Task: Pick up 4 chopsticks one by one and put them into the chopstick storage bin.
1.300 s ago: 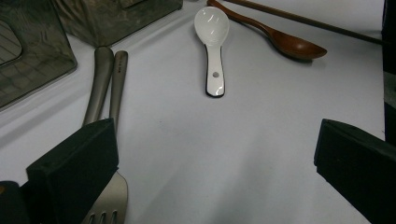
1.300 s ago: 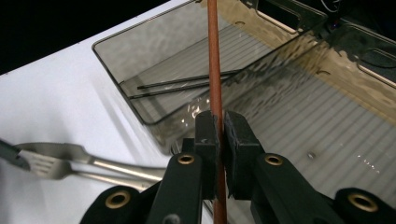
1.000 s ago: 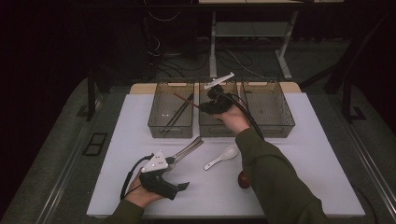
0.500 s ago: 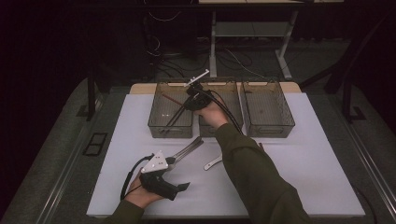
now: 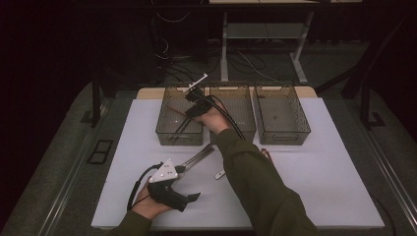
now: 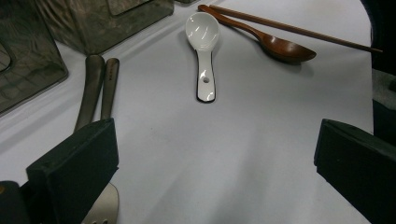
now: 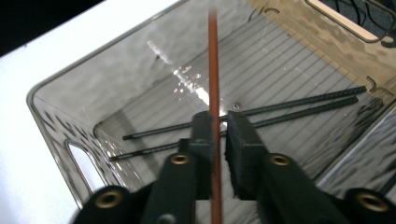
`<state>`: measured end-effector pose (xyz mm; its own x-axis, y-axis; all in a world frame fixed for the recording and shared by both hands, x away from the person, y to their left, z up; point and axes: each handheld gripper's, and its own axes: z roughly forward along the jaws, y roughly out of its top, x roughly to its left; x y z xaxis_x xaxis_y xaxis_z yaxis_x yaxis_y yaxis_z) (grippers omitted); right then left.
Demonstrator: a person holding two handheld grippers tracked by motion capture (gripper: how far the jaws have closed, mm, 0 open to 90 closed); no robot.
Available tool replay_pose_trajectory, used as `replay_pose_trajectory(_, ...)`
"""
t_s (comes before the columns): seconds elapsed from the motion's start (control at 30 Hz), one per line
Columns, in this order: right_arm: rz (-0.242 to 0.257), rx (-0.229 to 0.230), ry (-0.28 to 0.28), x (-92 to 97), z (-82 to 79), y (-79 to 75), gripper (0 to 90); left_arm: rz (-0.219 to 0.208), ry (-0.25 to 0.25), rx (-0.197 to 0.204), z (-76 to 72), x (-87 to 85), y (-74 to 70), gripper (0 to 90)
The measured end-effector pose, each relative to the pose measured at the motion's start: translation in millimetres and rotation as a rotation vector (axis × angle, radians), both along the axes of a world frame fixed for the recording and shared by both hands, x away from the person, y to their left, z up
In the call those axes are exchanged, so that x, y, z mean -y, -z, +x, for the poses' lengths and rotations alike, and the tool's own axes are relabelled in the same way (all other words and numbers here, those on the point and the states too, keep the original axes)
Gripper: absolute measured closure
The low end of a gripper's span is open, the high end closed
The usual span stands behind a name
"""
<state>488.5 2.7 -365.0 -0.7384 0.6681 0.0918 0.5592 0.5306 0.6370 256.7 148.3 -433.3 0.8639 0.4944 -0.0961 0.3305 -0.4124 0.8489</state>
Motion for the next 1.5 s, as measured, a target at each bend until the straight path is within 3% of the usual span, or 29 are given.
replay_pose_trajectory(0.33, 0.053, 0.004, 0.004, 8.9, -0.3, -6.9, 63.3, 0.002, 0.0, -0.001, 0.0, 0.2, 0.0, 0.0)
replay_pose_trajectory(0.53, 0.086, 0.011, -0.025, 17.9, -7.4, -12.7, 56.4, 0.002, -0.001, 0.0, 0.7, -0.1, 0.7, 0.0)
replay_pose_trajectory(0.67, 0.118, 0.008, -0.044, 26.4, -12.7, -16.1, 56.3, 0.005, -0.003, 0.001, 0.3, 0.0, 0.2, 0.0)
replay_pose_trajectory(0.87, 0.122, 0.014, -0.085, 37.9, -26.5, -23.0, 62.4, 0.002, -0.004, 0.001, 0.3, 0.1, 1.1, 0.0)
replay_pose_trajectory(1.17, 0.144, 0.037, -0.118, 69.8, -46.9, -32.7, 54.2, 0.008, -0.009, 0.001, 0.6, -0.1, 1.6, 0.0)
replay_pose_trajectory(1.33, 0.143, 0.056, -0.117, 92.4, -57.4, -30.4, 51.8, 0.018, -0.008, 0.0, 1.1, -0.7, 1.9, 0.0)
replay_pose_trajectory(1.5, 0.142, 0.057, -0.101, 115.2, -65.6, -25.4, 50.8, 0.003, -0.015, -0.006, 0.6, 0.0, 2.5, 0.0)
